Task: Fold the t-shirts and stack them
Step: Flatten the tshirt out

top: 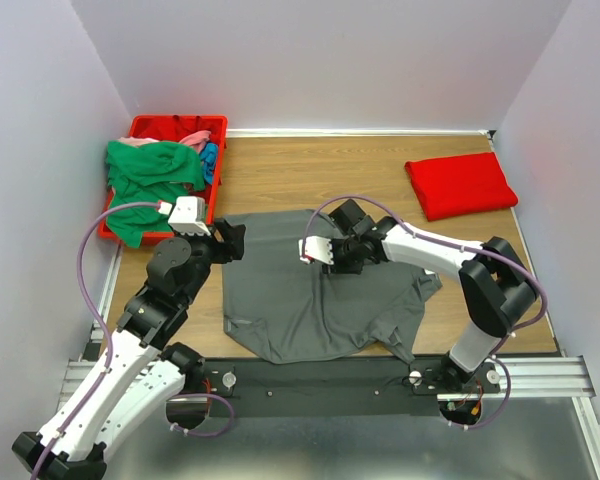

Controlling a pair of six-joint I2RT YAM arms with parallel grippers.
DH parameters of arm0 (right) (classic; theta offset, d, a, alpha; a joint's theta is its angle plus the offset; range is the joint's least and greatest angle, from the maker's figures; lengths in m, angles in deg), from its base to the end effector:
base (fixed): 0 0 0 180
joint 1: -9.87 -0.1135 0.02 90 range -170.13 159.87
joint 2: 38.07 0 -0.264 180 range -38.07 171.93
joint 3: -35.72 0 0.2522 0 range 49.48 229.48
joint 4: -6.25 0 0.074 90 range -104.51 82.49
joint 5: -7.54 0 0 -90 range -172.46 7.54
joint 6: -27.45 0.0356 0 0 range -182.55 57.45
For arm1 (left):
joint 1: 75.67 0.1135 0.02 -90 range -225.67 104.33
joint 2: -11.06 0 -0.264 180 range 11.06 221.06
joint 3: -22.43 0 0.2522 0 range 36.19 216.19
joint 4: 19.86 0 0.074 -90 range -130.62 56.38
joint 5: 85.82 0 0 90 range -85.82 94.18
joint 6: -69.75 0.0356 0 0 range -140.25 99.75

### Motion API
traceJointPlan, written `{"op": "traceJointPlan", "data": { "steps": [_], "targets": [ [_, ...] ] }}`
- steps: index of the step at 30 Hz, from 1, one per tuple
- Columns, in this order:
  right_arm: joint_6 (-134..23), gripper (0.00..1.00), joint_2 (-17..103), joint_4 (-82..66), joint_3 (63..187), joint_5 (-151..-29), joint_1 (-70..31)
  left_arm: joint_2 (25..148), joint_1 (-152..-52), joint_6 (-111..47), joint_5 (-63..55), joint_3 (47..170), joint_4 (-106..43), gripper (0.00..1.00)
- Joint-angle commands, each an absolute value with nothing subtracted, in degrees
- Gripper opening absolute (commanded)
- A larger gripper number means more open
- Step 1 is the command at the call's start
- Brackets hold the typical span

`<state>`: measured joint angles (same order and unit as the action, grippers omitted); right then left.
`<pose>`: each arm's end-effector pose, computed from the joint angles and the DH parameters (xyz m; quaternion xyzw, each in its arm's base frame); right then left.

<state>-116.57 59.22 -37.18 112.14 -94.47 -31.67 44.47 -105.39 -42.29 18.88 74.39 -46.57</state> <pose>0.2468 0.2286 0.1875 -0.7337 0.6343 0.0774 0.2310 0.1313 -0.0646 0.3237 -0.0334 0.7533 -0.1966 0.6267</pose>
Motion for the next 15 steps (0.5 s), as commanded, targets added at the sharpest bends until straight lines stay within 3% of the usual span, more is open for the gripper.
{"op": "traceJointPlan", "data": {
  "steps": [1, 10, 15],
  "targets": [
    [-116.86, 0.45, 60.1, -34.94, 110.48, -90.91, -33.11, 43.75, -105.03, -42.75, 19.83, 74.25, -46.54, 0.75],
    [-117.13, 0.38, 59.05, -32.74, 108.63, -89.05, -34.08, 43.67, -105.11, -42.57, 19.48, 73.99, -46.1, 0.75],
    [-116.16, 0.17, 57.3, -32.47, 108.81, -88.18, -34.08, 44.02, -105.11, -43.36, 17.9, 73.11, -44.09, 0.75]
  ]
}}
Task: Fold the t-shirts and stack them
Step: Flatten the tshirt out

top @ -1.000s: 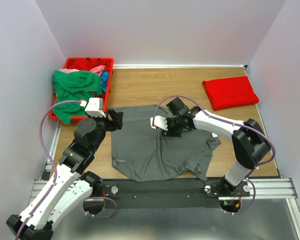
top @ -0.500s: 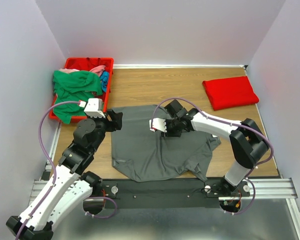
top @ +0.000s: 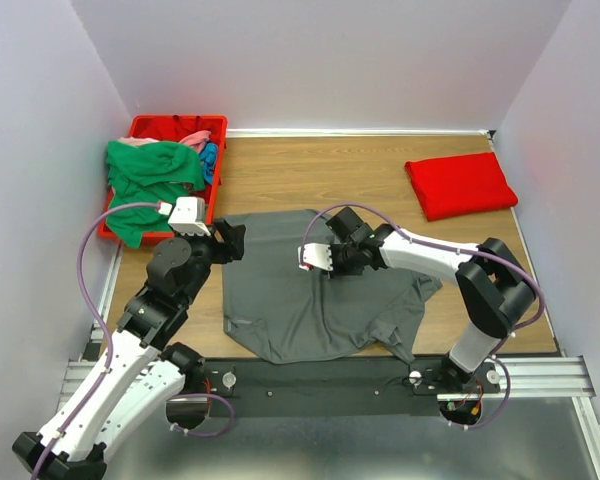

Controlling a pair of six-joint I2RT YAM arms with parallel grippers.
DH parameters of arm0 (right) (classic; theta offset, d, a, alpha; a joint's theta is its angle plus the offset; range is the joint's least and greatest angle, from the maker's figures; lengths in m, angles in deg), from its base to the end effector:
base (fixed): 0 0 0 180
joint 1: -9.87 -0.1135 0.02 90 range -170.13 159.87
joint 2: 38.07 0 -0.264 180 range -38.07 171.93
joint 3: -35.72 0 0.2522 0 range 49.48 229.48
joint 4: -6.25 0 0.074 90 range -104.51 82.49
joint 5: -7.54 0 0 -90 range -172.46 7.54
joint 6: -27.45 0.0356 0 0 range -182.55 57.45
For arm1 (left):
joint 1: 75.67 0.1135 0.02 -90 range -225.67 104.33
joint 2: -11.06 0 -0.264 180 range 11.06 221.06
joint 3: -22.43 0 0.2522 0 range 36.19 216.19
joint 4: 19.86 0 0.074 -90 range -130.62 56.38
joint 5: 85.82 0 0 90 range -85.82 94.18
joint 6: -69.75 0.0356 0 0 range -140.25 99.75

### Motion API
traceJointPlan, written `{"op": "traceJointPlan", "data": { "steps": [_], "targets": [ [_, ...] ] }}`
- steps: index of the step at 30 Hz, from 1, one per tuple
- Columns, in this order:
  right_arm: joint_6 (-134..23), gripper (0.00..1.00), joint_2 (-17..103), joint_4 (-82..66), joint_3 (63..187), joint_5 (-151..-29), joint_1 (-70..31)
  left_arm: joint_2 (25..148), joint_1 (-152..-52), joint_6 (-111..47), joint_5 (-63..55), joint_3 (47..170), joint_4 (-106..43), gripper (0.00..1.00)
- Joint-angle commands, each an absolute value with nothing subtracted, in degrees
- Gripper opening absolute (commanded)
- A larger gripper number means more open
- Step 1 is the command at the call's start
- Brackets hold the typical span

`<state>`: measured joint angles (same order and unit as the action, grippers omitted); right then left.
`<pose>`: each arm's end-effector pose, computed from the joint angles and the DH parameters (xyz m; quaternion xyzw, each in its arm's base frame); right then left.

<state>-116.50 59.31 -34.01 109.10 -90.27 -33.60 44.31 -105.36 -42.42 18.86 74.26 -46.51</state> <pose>0.2374 0.2318 0.1743 -0.7408 0.6304 0.0458 0.2274 0.1310 -0.0643 0.3234 -0.0345 0.7528 -0.1976 0.6270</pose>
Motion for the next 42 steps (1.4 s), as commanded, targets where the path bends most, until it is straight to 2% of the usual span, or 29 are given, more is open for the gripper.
{"op": "traceJointPlan", "data": {
  "steps": [1, 2, 8, 18, 23, 30, 35, 42],
  "targets": [
    [-116.16, 0.17, 56.94, -32.47, 108.9, -88.17, -34.08, 44.28, -105.11, -43.36, 17.2, 72.85, -44.08, 0.75],
    [-115.46, 0.12, 56.42, -32.38, 109.07, -88.09, -33.99, 44.54, -105.11, -43.8, 16.58, 72.5, -42.69, 0.75],
    [-111.25, 0.0, 52.55, -32.65, 110.12, -92.46, -30.05, 50.95, -104.94, -46.44, 13.15, 70.03, -37.06, 0.75],
    [-103.25, 0.0, 50.52, -32.47, 113.81, -105.57, -12.21, 67.91, -97.74, -47.41, 9.63, 74.86, -34.24, 0.74],
    [-99.38, 0.0, 52.72, -32.12, 116.1, -110.05, -5.27, 81.42, -95.97, -47.32, 13.92, 81.45, -38.54, 0.71],
    [-98.41, 0.01, 52.54, -31.24, 115.14, -112.34, -2.09, 98.32, -95.45, -41.79, 20.26, 91.38, -43.37, 0.62],
    [-97.53, 0.0, 52.28, -30.63, 114.7, -112.7, -0.16, 108.51, -94.22, -37.04, 24.48, 99.9, -48.03, 0.61],
    [-94.1, 0.01, 51.75, -28.96, 115.05, -107.35, 2.57, 112.13, -92.11, -33.7, 23.61, 103.08, -49.18, 0.6]
  ]
}}
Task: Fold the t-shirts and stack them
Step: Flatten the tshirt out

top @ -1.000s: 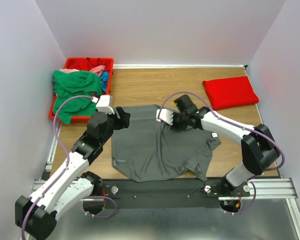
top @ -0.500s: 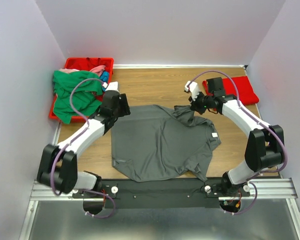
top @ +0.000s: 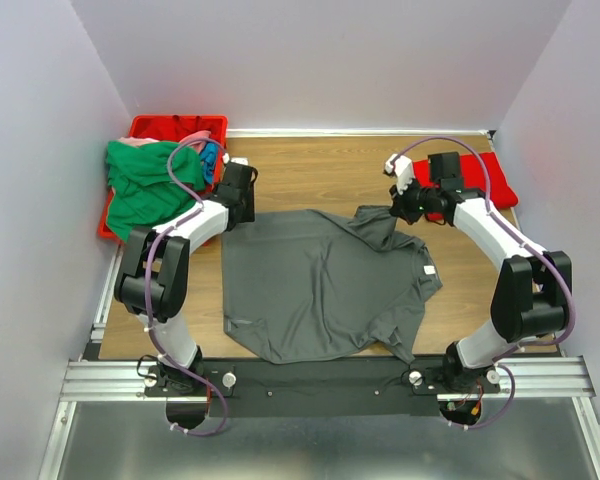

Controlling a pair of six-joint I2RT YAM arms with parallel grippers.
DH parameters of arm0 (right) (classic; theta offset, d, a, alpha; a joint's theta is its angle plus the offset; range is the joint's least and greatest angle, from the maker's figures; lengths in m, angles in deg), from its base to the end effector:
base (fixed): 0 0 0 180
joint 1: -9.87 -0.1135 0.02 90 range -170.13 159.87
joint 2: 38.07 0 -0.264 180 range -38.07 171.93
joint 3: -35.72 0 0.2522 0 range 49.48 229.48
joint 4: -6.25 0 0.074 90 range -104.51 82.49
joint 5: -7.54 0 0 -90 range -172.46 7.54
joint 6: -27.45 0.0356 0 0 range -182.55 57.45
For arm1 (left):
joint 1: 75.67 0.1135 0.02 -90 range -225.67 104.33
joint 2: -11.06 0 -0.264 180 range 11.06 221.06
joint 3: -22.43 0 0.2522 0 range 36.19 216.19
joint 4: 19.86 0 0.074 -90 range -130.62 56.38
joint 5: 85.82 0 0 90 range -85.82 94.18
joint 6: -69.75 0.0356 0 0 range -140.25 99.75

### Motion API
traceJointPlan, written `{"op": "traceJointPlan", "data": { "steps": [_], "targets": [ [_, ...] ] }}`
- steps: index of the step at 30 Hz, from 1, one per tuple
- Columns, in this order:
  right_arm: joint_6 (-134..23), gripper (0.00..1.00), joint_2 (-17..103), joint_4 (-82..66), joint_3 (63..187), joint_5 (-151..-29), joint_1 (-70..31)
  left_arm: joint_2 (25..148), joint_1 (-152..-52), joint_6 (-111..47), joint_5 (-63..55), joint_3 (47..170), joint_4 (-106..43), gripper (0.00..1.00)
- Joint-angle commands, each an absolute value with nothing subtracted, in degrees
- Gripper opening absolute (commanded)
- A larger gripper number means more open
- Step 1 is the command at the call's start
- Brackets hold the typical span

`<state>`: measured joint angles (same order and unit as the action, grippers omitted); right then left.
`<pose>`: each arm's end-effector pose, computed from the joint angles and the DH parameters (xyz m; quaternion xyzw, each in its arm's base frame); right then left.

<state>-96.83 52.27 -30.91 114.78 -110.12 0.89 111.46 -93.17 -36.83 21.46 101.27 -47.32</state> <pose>0.3322 0.0692 0.2492 -0.4135 0.8127 0.1426 0.3851 0.3589 -0.1021 0.1990 -0.0451 0.9265 0.0331 0.3721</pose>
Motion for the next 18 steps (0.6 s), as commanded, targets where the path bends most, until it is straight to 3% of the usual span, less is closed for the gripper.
{"op": "traceJointPlan", "data": {
  "steps": [1, 18],
  "targets": [
    [-93.75, 0.0, 51.58, -28.52, 115.05, -106.81, 2.92, 112.31, -91.85, -33.52, 23.43, 103.25, -49.27, 0.6],
    [-89.09, 0.0, 51.84, -24.3, 117.33, -98.19, 8.02, 113.45, -89.3, -27.28, 12.28, 105.8, -46.63, 0.6]
  ]
}}
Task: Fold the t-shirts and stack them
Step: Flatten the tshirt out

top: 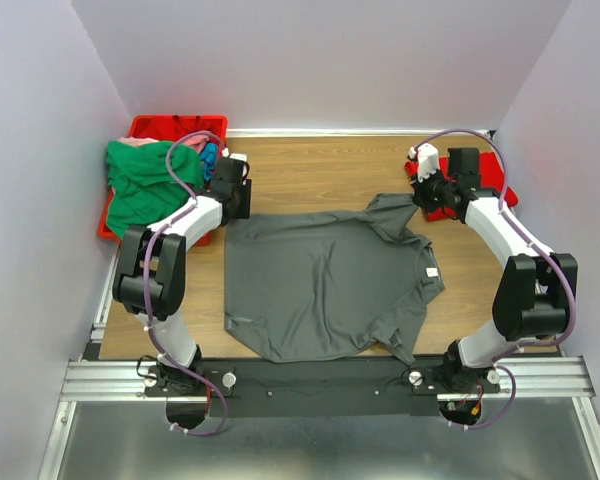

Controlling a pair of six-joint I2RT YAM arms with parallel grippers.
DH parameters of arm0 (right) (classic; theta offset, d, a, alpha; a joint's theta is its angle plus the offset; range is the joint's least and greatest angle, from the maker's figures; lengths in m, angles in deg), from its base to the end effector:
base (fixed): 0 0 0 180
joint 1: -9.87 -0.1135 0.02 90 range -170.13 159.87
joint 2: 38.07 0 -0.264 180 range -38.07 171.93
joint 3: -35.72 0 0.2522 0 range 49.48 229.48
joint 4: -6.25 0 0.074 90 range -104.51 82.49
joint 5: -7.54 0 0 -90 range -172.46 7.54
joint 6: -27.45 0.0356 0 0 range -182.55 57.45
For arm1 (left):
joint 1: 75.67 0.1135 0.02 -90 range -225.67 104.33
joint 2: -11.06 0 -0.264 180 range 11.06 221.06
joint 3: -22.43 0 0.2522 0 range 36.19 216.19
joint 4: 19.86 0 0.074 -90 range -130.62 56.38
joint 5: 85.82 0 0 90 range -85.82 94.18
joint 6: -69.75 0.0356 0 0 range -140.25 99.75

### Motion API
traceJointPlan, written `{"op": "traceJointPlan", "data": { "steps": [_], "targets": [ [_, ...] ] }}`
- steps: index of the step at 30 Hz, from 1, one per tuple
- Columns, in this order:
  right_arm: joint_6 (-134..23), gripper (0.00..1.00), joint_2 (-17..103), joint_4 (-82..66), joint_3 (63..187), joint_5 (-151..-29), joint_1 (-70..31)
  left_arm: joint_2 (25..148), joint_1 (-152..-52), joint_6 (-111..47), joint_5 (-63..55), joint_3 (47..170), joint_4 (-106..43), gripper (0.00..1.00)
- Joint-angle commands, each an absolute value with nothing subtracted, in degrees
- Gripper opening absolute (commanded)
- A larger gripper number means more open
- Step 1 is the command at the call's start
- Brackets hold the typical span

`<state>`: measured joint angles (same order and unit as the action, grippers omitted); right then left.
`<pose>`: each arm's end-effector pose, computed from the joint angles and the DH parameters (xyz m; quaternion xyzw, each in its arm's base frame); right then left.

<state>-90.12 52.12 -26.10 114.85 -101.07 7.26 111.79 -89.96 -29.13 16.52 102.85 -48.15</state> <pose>0.3458 0.0271 0.2551 -0.2977 0.8585 0.0607 0.4131 0.3678 -0.0858 0.2038 0.0059 0.9308 0.0279 0.3645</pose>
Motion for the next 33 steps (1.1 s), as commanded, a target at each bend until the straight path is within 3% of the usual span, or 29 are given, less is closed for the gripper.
{"op": "traceJointPlan", "data": {
  "steps": [1, 18, 33],
  "targets": [
    [-89.09, 0.0, 52.28, -24.38, 118.12, -98.11, 8.2, 114.15, -89.21, -27.19, 11.14, 106.5, -46.54, 0.6],
    [-89.7, 0.0, 56.94, -24.3, 121.9, -98.63, 8.72, 122.68, -88.68, -26.31, 7.0, 116.0, -50.32, 0.6],
    [-89.62, 0.0, 58.52, -24.39, 123.22, -96.96, 9.6, 118.11, -87.62, -26.75, 1.9, 110.99, -49.35, 0.58]
  ]
}}
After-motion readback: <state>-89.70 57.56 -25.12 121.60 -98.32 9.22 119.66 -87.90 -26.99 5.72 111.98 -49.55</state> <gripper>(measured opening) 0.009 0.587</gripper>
